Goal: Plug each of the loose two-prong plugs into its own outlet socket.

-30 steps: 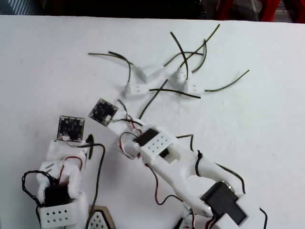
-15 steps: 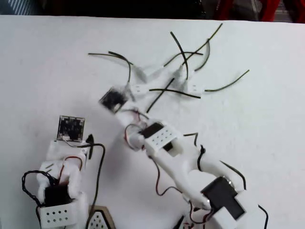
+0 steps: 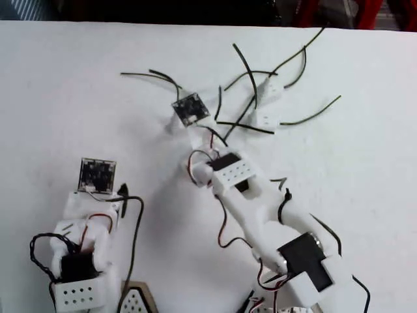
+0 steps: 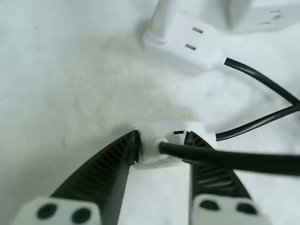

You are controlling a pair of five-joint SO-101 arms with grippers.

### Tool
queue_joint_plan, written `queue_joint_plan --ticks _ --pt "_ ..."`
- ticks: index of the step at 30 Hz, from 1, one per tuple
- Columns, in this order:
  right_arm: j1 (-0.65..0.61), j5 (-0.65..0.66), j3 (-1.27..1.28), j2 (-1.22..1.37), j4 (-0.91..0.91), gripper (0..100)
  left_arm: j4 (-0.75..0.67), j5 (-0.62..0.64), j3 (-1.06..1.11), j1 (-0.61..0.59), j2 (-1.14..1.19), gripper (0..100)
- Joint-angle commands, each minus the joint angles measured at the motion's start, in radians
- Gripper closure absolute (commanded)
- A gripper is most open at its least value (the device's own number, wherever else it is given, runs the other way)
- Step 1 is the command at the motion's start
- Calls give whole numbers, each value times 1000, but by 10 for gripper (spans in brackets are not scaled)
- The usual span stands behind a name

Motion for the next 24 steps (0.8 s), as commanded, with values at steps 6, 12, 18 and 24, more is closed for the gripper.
queue_joint_plan --ticks 6,12,18,24 --pt "-41 -9 -72 -380 263 844 2 6 -5 5 -7 782" --pt "18 -9 77 -665 375 844 2 6 -5 5 -7 782" --pt "124 0 351 -955 374 961 2 6 -5 5 -7 782" --pt "208 63 624 -1216 292 974 2 6 -5 5 -7 782"
